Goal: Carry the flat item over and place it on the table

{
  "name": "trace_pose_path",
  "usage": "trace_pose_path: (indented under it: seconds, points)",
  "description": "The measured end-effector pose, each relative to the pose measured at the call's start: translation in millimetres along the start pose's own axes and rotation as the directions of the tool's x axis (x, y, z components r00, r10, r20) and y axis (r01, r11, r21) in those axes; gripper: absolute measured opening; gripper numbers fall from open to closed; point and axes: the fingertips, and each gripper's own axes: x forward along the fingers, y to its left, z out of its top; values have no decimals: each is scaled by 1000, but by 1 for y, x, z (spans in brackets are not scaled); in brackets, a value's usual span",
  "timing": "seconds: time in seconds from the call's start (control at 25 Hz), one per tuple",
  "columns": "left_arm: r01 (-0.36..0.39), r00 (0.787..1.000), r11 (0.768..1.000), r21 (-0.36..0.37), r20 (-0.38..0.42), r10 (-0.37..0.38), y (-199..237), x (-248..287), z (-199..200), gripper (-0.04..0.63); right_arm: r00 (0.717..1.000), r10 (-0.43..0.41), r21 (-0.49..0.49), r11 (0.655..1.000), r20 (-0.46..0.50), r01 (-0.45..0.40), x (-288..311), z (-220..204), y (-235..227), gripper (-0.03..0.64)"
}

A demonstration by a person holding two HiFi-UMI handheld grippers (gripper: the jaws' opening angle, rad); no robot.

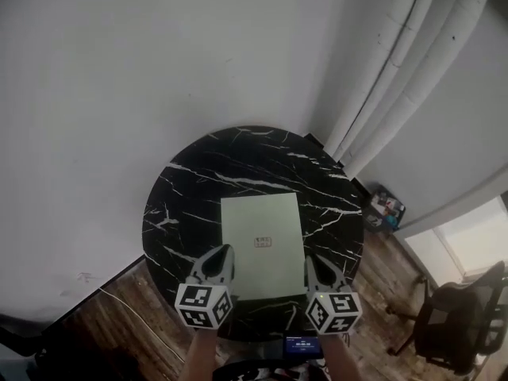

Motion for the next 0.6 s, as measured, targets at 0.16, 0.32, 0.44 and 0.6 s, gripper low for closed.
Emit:
trace_pose_path:
  seconds: [0.16, 0.32, 0.44, 0.6]
  points:
    - [22, 999, 1000, 18, 40, -23, -21, -19, 17, 14, 998, 11, 8, 1000, 62, -11, -24, 15, 9, 28]
    - [52, 994, 995, 82, 89, -59, -48, -37, 40, 14, 992, 29, 13, 999, 124, -31, -43, 31, 21, 23]
    - [58, 990, 990, 129, 123, -74, -61, -52, 51, 14, 987, 38, 2, 999, 159, -39, -57, 40, 31, 21]
    - [85, 987, 986, 143, 124, -103, -75, -63, 56, 13, 980, 55, -16, 998, 193, -52, -75, 50, 40, 21]
